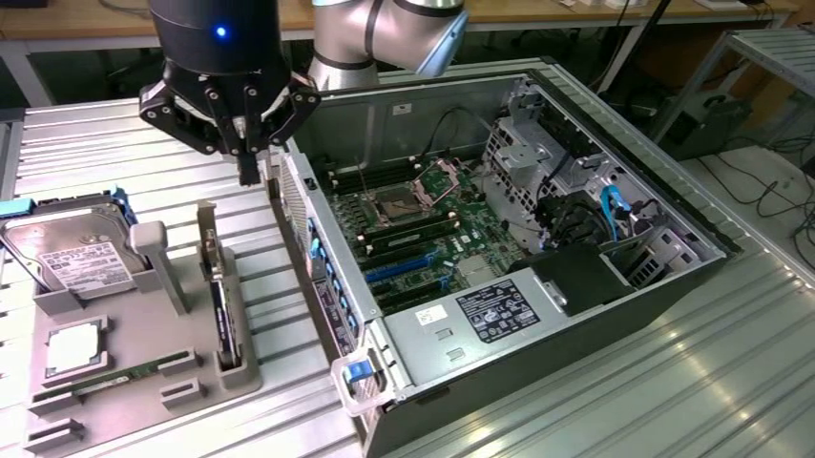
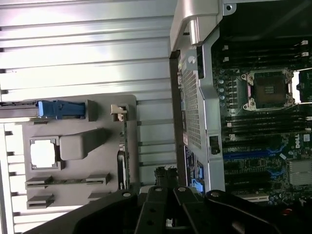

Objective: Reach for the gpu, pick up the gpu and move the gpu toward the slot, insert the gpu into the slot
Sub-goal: 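Reach for the gpu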

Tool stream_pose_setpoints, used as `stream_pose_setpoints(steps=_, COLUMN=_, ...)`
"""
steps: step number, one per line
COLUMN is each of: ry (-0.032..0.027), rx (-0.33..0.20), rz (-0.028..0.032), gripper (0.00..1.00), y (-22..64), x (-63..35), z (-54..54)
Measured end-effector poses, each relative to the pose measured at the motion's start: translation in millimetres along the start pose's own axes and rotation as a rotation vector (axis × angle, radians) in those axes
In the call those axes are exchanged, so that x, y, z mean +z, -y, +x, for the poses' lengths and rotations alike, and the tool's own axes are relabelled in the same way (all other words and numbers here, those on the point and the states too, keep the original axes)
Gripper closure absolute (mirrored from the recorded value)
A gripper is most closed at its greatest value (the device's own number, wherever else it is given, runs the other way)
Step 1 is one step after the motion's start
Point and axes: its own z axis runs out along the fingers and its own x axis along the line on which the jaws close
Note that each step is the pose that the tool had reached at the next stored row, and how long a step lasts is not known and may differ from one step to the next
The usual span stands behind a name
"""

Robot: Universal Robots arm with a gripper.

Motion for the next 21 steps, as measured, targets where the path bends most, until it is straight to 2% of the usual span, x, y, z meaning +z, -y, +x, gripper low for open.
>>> stream_pose_setpoints(steps=21, ry=0.0, rx=-0.002, rz=-0.0001, gripper=0.89, y=19.1, x=-1.5, z=28.8)
